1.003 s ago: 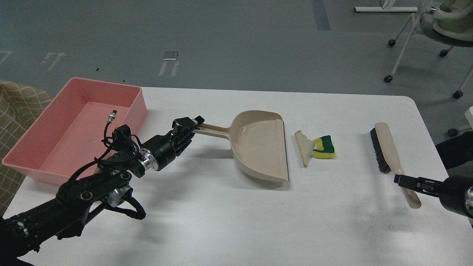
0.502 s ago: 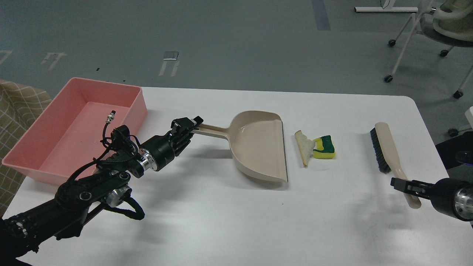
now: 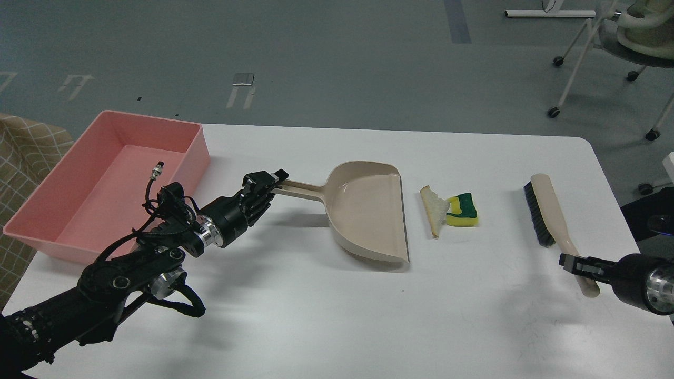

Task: Sweep and dump garbage into bin
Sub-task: 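Sweep the sponge and debris into the dustpan with the brush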

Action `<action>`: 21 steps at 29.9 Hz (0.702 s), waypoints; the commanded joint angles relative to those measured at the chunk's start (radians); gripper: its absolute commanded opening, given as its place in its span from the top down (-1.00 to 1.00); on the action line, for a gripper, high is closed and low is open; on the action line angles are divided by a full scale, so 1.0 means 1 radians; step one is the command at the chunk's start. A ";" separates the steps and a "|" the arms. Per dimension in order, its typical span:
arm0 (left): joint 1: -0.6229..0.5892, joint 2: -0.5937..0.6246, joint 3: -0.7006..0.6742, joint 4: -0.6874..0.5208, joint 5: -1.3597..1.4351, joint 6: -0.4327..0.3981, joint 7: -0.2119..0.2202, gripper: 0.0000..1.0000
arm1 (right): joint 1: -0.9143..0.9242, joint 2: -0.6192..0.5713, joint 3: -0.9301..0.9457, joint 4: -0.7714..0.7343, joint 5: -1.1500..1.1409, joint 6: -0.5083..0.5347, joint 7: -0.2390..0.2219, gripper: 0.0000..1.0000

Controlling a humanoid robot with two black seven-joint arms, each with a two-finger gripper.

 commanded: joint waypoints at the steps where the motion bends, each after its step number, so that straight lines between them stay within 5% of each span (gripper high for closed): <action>1: 0.000 0.000 0.000 0.000 0.001 0.003 0.002 0.96 | 0.003 0.011 0.003 0.008 0.005 0.000 0.022 1.00; 11: 0.000 -0.005 0.000 0.000 0.003 0.025 0.002 0.96 | 0.052 0.134 -0.012 0.020 0.001 0.000 0.014 1.00; 21: 0.003 -0.002 0.000 0.000 0.001 0.025 0.000 0.96 | 0.231 0.241 -0.218 0.022 0.003 0.000 -0.018 1.00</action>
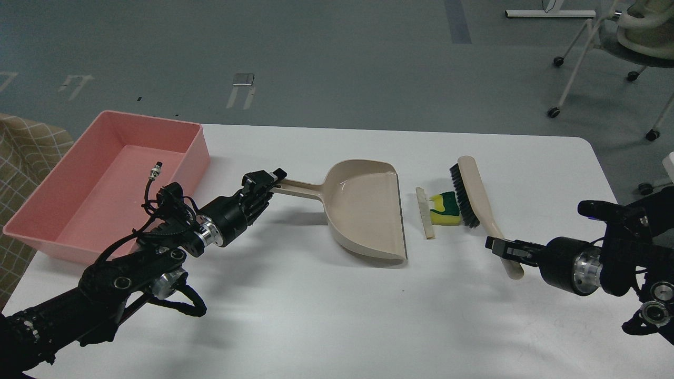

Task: Sweep and dump garbage into bin
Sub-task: 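Sweep the sponge and debris into the dustpan with the brush, then lift the dustpan with the left gripper over the pink bin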

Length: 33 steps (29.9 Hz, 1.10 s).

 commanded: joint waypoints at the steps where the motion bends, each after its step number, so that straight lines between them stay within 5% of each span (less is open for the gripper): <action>1: 0.000 0.003 0.000 0.000 -0.002 0.000 -0.002 0.96 | 0.061 0.044 -0.068 -0.001 0.002 0.000 -0.001 1.00; 14: 0.003 0.006 -0.003 0.000 -0.008 0.000 -0.022 0.96 | 0.107 0.265 -0.078 -0.035 0.005 0.000 0.000 1.00; 33: 0.019 0.053 -0.140 -0.055 -0.133 -0.003 -0.022 0.94 | 0.087 0.009 0.087 -0.128 0.042 0.000 0.016 1.00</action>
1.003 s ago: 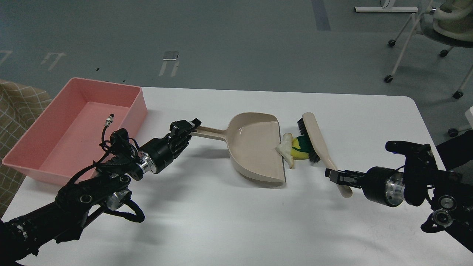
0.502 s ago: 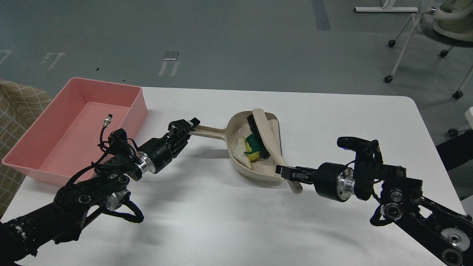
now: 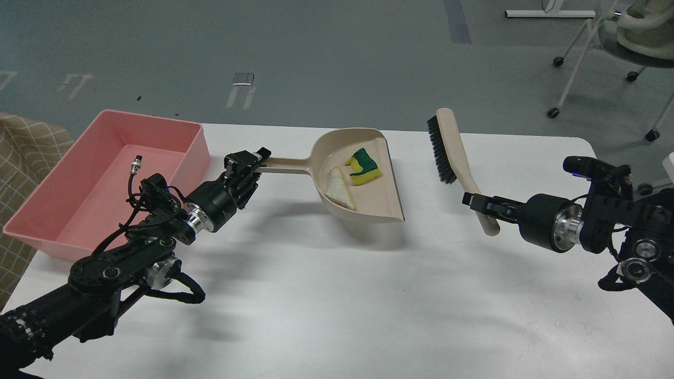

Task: Sweep and dump garbage into bin
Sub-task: 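Lift the dustpan with the left gripper over the pink bin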

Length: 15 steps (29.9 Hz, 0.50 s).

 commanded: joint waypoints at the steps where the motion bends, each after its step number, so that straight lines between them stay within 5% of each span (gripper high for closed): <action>1: 0.007 0.038 -0.040 -0.042 -0.025 -0.001 0.000 0.94 | -0.005 -0.022 0.002 -0.051 0.000 0.000 0.000 1.00; 8: 0.055 0.208 -0.152 -0.157 -0.076 -0.009 0.000 0.94 | -0.031 -0.050 0.026 -0.117 0.000 0.000 0.002 1.00; 15: 0.243 0.460 -0.347 -0.299 -0.194 -0.009 0.000 0.94 | -0.069 -0.062 0.077 -0.122 0.002 0.000 0.013 1.00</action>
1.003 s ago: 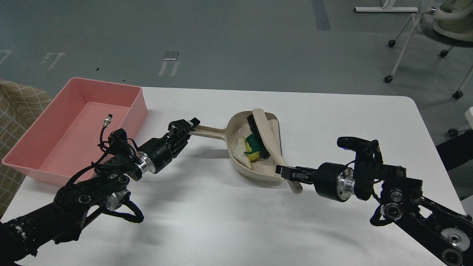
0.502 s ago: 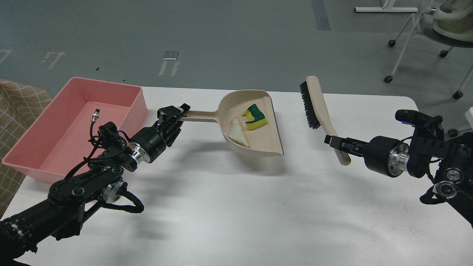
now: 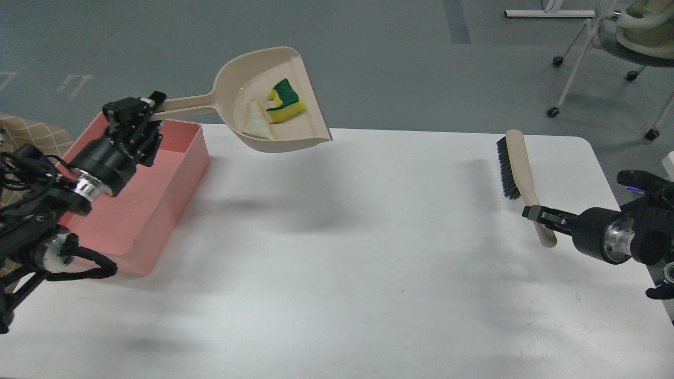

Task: Sweep and dump garbage into bin
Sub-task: 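Lift the dustpan with the left gripper over the pink bin, then tilt the dustpan with the left gripper to dump into the bin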

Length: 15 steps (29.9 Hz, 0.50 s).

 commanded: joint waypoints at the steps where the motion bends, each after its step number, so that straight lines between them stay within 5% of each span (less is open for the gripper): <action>1: 0.128 0.120 -0.123 -0.051 -0.052 -0.001 0.000 0.94 | -0.019 0.000 0.037 0.000 0.001 0.000 0.006 1.00; 6: 0.306 0.244 -0.258 -0.007 -0.062 -0.010 0.000 0.93 | -0.027 0.000 0.075 0.000 0.001 0.000 0.006 1.00; 15: 0.326 0.298 -0.268 0.269 -0.048 -0.107 0.000 0.94 | -0.027 0.000 0.104 0.001 0.031 0.000 0.006 1.00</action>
